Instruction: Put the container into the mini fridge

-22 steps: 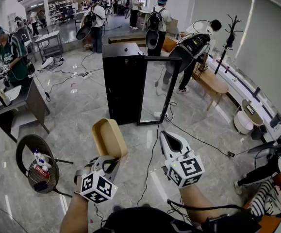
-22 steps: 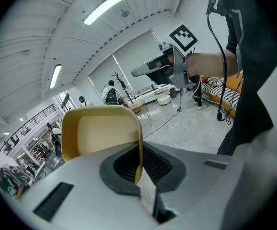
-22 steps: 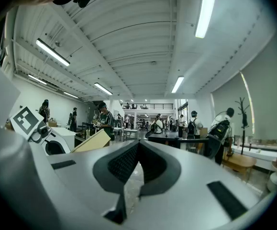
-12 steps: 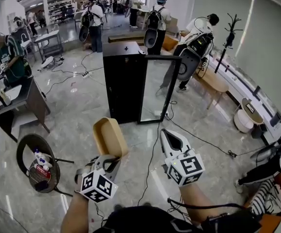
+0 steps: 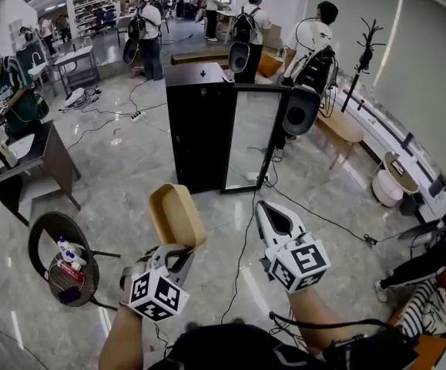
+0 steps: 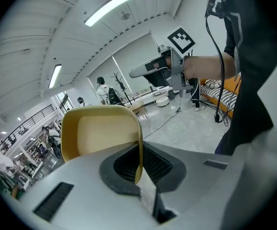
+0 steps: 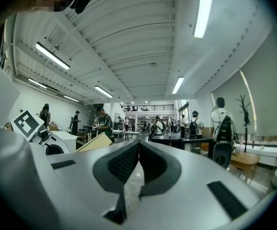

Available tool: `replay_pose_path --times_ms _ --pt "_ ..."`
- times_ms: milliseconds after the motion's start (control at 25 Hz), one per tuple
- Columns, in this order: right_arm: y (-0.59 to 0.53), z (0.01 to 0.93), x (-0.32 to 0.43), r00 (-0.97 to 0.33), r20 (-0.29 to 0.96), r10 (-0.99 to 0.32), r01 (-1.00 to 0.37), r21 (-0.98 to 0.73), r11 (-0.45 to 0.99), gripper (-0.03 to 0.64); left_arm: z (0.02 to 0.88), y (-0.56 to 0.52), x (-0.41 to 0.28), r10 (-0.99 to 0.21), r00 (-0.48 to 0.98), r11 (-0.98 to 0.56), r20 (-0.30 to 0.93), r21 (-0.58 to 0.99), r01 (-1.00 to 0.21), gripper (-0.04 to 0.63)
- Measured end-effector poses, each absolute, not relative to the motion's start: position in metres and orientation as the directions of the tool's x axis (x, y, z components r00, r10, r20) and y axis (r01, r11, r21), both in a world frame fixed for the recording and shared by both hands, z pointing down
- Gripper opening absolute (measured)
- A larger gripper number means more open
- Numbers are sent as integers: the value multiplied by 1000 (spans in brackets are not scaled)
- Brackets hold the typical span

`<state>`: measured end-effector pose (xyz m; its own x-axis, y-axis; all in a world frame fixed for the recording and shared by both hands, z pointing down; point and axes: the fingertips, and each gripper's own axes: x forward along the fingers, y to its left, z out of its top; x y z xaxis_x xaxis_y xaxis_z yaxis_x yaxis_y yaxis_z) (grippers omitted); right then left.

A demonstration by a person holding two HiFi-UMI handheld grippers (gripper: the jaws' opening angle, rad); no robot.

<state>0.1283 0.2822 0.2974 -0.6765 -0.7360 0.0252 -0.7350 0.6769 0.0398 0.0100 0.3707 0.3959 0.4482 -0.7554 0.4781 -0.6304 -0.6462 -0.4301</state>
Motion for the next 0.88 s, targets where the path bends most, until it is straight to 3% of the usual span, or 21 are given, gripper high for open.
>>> replay_pose_path --times_ms 880 --pt "299 313 49 -649 55 -759 -757 49 652 17 408 391 -64 -722 505 -689 472 -428 -584 12"
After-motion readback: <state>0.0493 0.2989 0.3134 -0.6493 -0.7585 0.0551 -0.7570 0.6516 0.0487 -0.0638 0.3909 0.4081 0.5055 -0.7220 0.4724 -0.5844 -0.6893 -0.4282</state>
